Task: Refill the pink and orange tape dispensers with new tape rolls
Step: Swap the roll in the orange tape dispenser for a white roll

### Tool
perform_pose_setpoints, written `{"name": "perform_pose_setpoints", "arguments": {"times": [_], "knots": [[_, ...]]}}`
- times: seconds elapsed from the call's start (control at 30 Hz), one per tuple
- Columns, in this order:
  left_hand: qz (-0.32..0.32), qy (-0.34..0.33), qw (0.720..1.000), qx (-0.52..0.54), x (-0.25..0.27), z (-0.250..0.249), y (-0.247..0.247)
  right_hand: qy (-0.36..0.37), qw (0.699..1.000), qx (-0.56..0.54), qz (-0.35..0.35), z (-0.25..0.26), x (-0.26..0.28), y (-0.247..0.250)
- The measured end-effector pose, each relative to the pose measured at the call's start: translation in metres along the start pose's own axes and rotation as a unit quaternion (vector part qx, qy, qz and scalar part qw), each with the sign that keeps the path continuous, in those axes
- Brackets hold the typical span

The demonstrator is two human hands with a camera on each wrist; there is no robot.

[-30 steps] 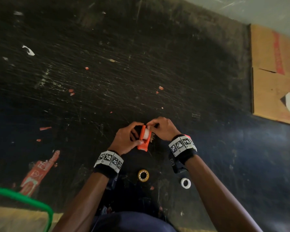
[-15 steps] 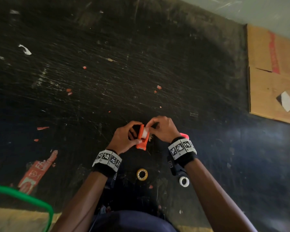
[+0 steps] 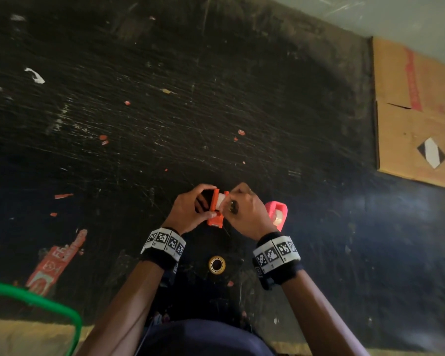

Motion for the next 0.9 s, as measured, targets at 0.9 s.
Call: {"name": "perform_pose_setpoints", "arguments": {"times": [0.9], "knots": [[-0.017,-0.025,0.999,0.013,0.002,-0.004,0.004,-0.02,0.998,0.042,-0.035,0.004,0.035,-0.037]]}}
Point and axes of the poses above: each hand's wrist, its own x-axis away from the middle knuckle, its own y-axis out of the back of the hand, z = x × y, the point moved 8 cm from there along -x, towards the middle knuckle, and after that the axes turned 7 degrees about -y, right-handed, at the moved point
